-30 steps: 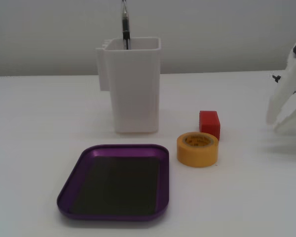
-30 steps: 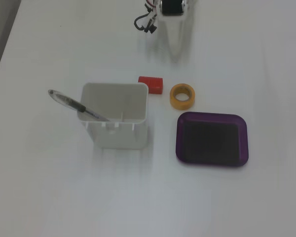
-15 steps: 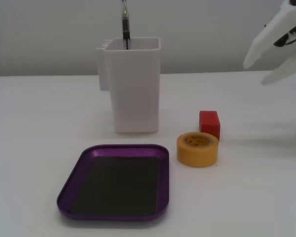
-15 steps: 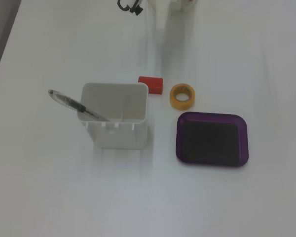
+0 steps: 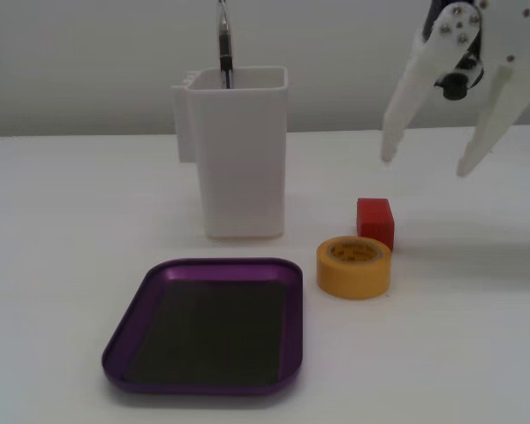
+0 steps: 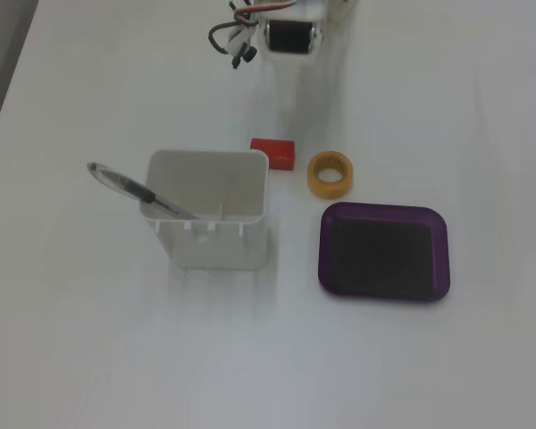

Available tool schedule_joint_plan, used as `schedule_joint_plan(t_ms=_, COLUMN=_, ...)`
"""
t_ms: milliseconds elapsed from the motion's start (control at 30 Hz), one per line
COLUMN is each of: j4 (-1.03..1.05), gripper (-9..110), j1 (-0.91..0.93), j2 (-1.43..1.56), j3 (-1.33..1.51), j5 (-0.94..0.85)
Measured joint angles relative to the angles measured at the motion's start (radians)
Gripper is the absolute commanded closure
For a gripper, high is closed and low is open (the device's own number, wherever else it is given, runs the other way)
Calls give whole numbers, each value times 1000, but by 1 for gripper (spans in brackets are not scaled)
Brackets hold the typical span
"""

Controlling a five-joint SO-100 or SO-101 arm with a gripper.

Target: Pick up the red cube and place it in the box.

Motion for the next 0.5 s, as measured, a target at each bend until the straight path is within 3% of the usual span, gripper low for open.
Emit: schedule_joint_plan(t_ms=500, j4=-170, gripper=81, j1=0, j2=-308, j3=-74, j5=0)
